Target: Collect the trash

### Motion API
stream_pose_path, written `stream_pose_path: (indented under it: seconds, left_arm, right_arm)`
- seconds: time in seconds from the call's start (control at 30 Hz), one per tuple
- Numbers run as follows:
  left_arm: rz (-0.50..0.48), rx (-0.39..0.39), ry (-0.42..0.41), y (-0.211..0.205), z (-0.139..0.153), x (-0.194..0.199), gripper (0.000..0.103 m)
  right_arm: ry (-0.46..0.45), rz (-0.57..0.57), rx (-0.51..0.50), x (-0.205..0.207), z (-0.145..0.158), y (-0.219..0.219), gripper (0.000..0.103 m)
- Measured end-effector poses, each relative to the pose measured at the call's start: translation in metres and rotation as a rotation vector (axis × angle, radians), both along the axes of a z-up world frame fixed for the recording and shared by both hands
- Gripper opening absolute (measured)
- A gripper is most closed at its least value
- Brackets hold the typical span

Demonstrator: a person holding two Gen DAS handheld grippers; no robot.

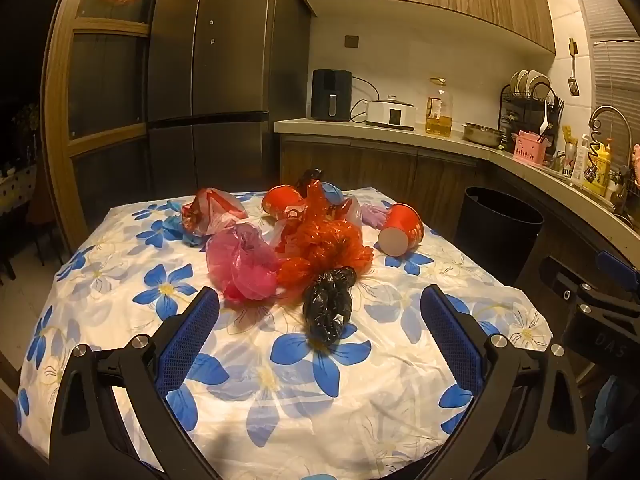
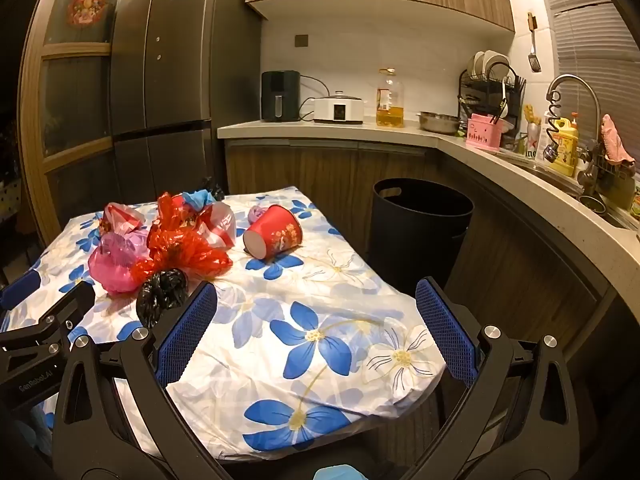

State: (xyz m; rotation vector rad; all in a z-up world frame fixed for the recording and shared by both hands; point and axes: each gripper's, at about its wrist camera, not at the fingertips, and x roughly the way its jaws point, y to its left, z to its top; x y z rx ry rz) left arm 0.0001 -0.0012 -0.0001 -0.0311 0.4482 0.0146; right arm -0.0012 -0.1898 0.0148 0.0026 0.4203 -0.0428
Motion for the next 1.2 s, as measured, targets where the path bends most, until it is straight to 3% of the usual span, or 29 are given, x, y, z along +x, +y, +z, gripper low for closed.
stream_pose_path:
  seconds: [1.2]
  left_arm:
    - [0.003, -0.009, -0.011, 0.0002, 0.0053, -0.0023, 0.097]
  right_arm:
    - [0.005, -0.005, -0.004, -0.0001, -0.0003, 0.0001, 0.098]
